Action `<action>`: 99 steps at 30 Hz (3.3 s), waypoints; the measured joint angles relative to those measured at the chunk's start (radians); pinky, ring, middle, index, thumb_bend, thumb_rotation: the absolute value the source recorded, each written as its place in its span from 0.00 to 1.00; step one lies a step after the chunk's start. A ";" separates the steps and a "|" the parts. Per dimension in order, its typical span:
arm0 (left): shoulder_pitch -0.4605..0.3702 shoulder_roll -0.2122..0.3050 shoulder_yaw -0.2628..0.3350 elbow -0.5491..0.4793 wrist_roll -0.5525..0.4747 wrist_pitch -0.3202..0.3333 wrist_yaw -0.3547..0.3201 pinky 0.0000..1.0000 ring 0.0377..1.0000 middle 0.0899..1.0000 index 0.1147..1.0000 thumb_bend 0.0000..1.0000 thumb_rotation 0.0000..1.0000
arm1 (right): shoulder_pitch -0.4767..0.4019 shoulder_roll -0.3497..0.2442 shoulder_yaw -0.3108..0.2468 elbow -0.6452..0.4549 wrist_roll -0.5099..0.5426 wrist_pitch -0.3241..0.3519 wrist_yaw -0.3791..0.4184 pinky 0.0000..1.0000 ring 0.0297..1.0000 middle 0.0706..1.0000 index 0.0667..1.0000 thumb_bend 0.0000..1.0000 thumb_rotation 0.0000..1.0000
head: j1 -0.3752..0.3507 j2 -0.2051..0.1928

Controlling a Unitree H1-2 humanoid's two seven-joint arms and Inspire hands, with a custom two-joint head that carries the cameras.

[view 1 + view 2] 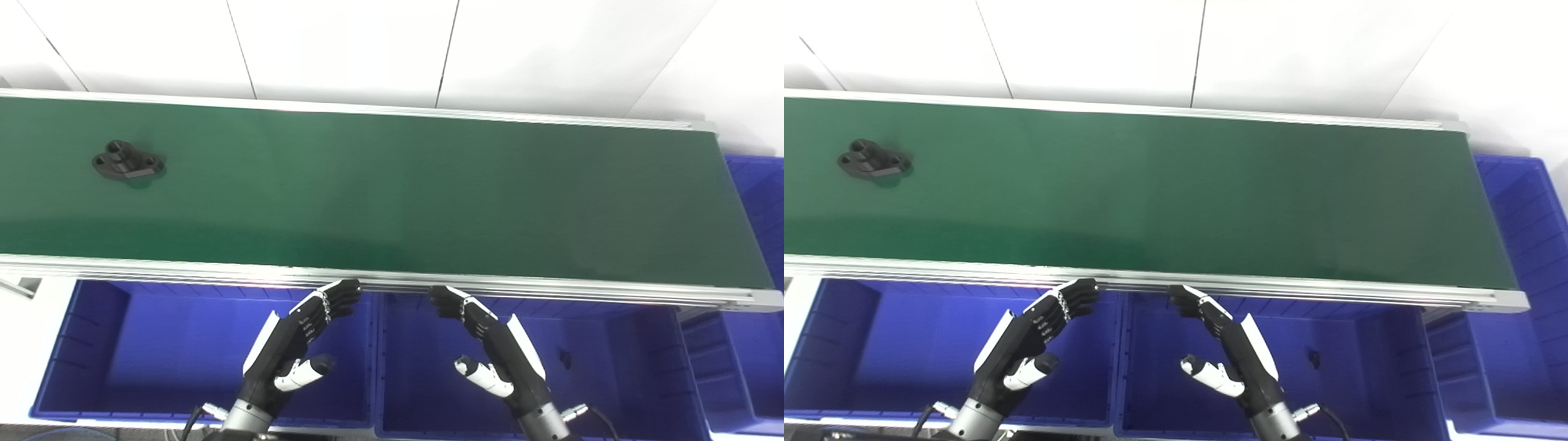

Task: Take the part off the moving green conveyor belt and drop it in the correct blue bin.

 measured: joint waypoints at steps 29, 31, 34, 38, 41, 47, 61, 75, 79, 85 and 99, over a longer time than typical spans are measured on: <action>-0.062 -0.036 0.013 0.134 0.015 0.000 0.000 0.74 0.77 0.76 0.73 0.92 0.73 | -0.048 0.000 -0.004 0.140 0.015 0.000 0.011 0.74 0.80 0.80 0.79 0.81 0.80 | 0.092 -0.189; -0.062 -0.037 0.012 0.134 0.017 0.000 0.002 0.72 0.77 0.75 0.72 0.92 0.73 | -0.049 0.000 -0.008 0.140 0.019 0.000 0.022 0.74 0.80 0.80 0.79 0.81 0.80 | 0.101 -0.187; -0.062 -0.036 0.010 0.134 0.036 0.000 0.011 0.71 0.76 0.75 0.71 0.91 0.74 | -0.048 0.003 -0.018 0.142 0.030 0.000 0.035 0.73 0.80 0.80 0.78 0.81 0.81 | 0.140 -0.192; -0.064 -0.037 -0.002 0.134 0.047 0.000 0.028 0.69 0.75 0.74 0.71 0.90 0.74 | -0.049 0.004 -0.031 0.145 0.031 0.000 0.041 0.75 0.81 0.81 0.79 0.80 0.82 | 0.163 -0.190; -0.067 -0.034 -0.013 0.134 0.070 0.000 0.048 0.70 0.76 0.75 0.71 0.91 0.76 | -0.048 0.003 -0.035 0.144 0.032 0.000 0.047 0.74 0.82 0.81 0.79 0.81 0.81 | 0.170 -0.187; -0.067 -0.021 -0.041 0.132 0.090 0.000 0.079 0.69 0.75 0.74 0.70 0.91 0.75 | -0.046 0.003 -0.047 0.143 0.033 0.000 0.061 0.75 0.82 0.82 0.79 0.80 0.80 | 0.213 -0.186; -0.079 -0.018 -0.077 0.133 0.095 0.000 0.123 0.70 0.76 0.75 0.71 0.93 0.76 | -0.045 0.003 -0.078 0.143 0.035 0.000 0.087 0.74 0.83 0.83 0.79 0.79 0.80 | 0.236 -0.183; -0.081 0.002 -0.110 0.132 0.100 0.000 0.166 0.69 0.75 0.74 0.70 0.92 0.77 | -0.016 -0.012 -0.092 0.037 0.042 0.000 0.138 0.63 0.77 0.81 0.78 0.78 0.74 | 0.224 -0.169; -0.080 0.007 -0.114 0.128 0.099 0.000 0.179 0.68 0.75 0.74 0.70 0.92 0.77 | 0.016 -0.006 -0.129 -0.031 0.076 0.000 0.201 0.60 0.74 0.79 0.76 0.80 0.74 | 0.219 -0.163; -0.077 0.010 -0.119 0.126 0.097 0.000 0.179 0.68 0.75 0.74 0.71 0.92 0.76 | 0.074 0.077 -0.272 -0.121 0.164 0.000 0.400 0.63 0.75 0.79 0.77 0.79 0.72 | 0.215 -0.157; -0.078 0.010 -0.124 0.123 0.097 0.000 0.182 0.68 0.75 0.75 0.71 0.92 0.77 | 0.030 0.285 -0.592 -0.299 0.188 -0.002 0.764 0.79 0.88 0.86 0.82 0.85 0.79 | 0.209 -0.155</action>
